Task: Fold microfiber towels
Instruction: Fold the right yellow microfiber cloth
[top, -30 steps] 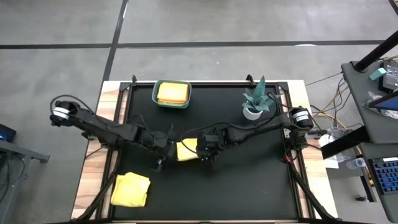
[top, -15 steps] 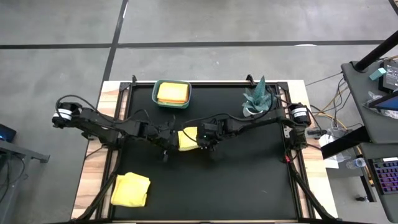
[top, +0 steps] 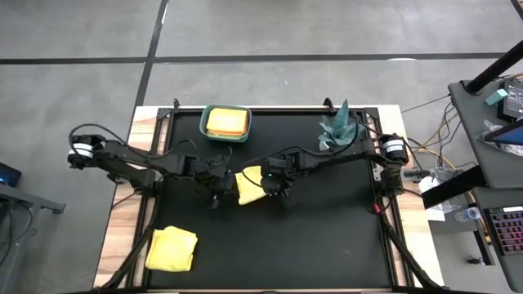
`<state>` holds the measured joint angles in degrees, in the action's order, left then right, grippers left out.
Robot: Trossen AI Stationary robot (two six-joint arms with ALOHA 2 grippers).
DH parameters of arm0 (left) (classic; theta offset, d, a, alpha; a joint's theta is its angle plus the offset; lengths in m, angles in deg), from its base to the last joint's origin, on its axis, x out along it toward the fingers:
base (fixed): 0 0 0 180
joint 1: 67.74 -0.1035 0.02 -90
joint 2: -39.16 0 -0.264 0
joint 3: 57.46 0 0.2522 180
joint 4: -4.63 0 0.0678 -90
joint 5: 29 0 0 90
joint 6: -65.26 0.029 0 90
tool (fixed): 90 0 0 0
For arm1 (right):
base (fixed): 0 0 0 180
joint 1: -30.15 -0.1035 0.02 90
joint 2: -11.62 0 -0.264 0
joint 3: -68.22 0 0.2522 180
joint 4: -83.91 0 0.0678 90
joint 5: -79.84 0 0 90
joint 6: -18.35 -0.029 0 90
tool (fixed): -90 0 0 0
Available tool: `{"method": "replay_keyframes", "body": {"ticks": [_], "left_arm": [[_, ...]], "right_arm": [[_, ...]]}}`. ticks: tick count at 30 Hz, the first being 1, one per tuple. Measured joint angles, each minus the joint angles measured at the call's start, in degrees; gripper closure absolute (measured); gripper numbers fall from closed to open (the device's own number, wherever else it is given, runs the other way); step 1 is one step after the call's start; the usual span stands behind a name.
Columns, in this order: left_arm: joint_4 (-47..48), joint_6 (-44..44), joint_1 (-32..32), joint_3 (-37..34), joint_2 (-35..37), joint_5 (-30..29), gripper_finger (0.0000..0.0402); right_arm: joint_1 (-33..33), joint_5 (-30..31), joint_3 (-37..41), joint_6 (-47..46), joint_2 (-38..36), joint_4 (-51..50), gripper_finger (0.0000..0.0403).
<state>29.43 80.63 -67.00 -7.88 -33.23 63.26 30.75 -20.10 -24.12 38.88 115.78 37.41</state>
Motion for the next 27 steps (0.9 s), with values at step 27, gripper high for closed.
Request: {"method": "replay_keyframes", "body": {"ticks": [27], "left_arm": [[-30.6,2.9,-7.5,-2.3,-22.9,4.9,0.0398]], "right_arm": [[0.8,-1.2,0.2,-1.7,0.0,2.2,0.0394]]}}
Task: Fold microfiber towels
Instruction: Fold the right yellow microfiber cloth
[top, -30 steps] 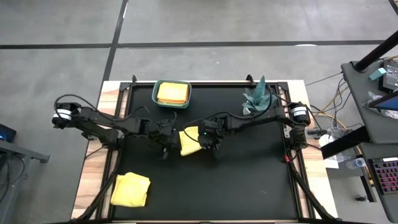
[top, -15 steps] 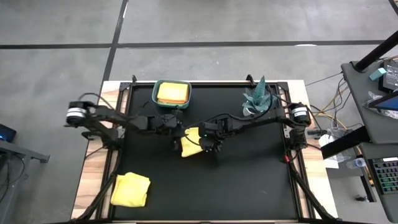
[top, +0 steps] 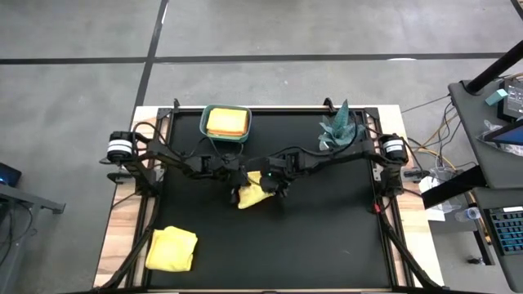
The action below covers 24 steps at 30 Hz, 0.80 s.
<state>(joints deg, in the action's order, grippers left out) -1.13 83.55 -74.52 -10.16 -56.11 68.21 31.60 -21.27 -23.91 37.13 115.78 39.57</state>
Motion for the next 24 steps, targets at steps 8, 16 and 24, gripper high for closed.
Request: {"method": "replay_keyframes", "body": {"ticks": [8,16,24], "left_arm": [[0.4,-0.1,0.0,0.0,0.2,4.6,0.0401],[0.1,0.0,0.0,0.2,0.2,4.7,0.0401],[-0.9,0.0,0.0,0.2,0.2,4.7,0.0402]], "right_arm": [[6.9,0.1,0.0,-3.8,0.0,0.0,0.0394],[9.3,-2.4,-0.1,-2.9,3.1,4.3,0.0394],[9.7,1.8,-0.1,-1.8,5.5,8.0,0.0394]]}}
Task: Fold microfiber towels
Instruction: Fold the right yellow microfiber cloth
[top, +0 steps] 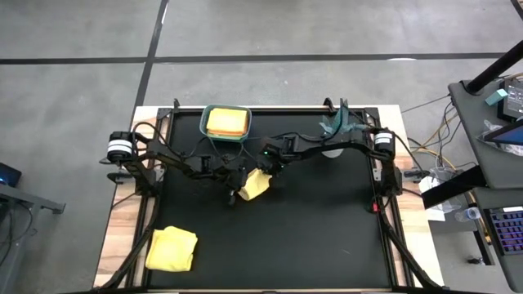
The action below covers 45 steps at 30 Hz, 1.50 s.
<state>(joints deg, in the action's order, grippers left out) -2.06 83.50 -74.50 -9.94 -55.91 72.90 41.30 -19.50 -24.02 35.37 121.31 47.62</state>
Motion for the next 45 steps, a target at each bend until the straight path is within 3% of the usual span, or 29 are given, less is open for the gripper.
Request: {"method": "replay_keyframes", "body": {"ticks": [10,14,22,28,32,36,45], "left_arm": [[0.1,-1.5,0.0,-0.1,0.2,0.0,0.0402],[4.8,-3.0,0.0,-0.3,3.1,-1.7,0.0395],[18.8,-2.5,0.1,-0.3,14.2,-9.6,0.0285],[30.7,-2.5,0.6,-0.2,25.5,-10.5,0.0229],[27.6,-2.6,1.9,-1.6,31.8,-10.5,0.0239],[24.9,-4.3,2.5,-3.2,33.2,-10.5,0.0267],[17.3,-7.9,2.4,-11.1,25.2,-15.8,0.0322]], "right_arm": [[-0.1,1.9,-1.7,0.9,3.5,1.5,0.0394],[-0.1,1.9,-1.8,0.3,3.5,1.6,0.0383],[0.0,2.0,-2.3,-2.0,3.5,1.9,0.0325],[0.0,2.0,-4.8,-2.6,3.5,1.8,0.0302],[0.0,2.1,-6.2,-2.5,3.5,2.0,0.03],[0.0,2.1,-7.0,-2.5,3.5,2.9,0.0316],[0.0,2.0,-7.2,-0.9,3.5,4.3,0.0381]]}}
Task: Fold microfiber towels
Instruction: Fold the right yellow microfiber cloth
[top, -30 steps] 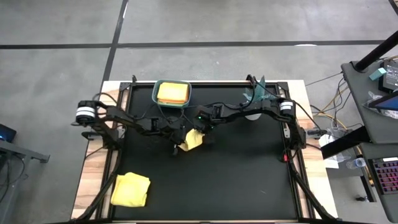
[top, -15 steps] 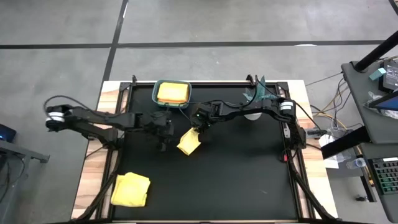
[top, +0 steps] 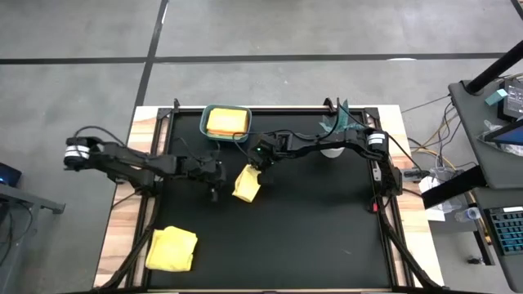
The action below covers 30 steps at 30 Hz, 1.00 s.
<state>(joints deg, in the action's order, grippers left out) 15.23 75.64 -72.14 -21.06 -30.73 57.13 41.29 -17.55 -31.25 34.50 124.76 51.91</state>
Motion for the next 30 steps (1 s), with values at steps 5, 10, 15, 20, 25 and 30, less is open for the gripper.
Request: {"method": "replay_keyframes", "body": {"ticks": [5,10,15,20,25,30], "left_arm": [[-11.7,0.2,-0.1,-1.2,-8.9,-1.8,0.0349],[-20.9,0.5,-0.1,-0.9,-17.0,-1.8,0.0372],[-27.4,0.5,-0.2,-0.9,-20.5,0.0,0.0392],[-27.5,1.0,-0.1,-0.9,-20.4,0.6,0.0401],[-27.5,0.9,-0.1,-1.0,-20.3,1.6,0.0401],[-27.6,0.9,-0.1,-1.1,-20.3,1.8,0.0401]], "right_arm": [[-0.2,-0.1,-0.1,0.5,0.0,0.9,0.0393],[-0.5,-0.2,-0.1,0.4,0.0,1.5,0.0393],[-0.7,-0.3,-0.1,0.4,0.0,4.4,0.0394],[-0.5,0.1,-0.2,0.9,0.9,6.8,0.0394],[0.1,1.7,-0.2,0.8,4.0,8.8,0.0394],[0.0,2.3,-0.7,-0.5,4.7,12.3,0.0394]]}}
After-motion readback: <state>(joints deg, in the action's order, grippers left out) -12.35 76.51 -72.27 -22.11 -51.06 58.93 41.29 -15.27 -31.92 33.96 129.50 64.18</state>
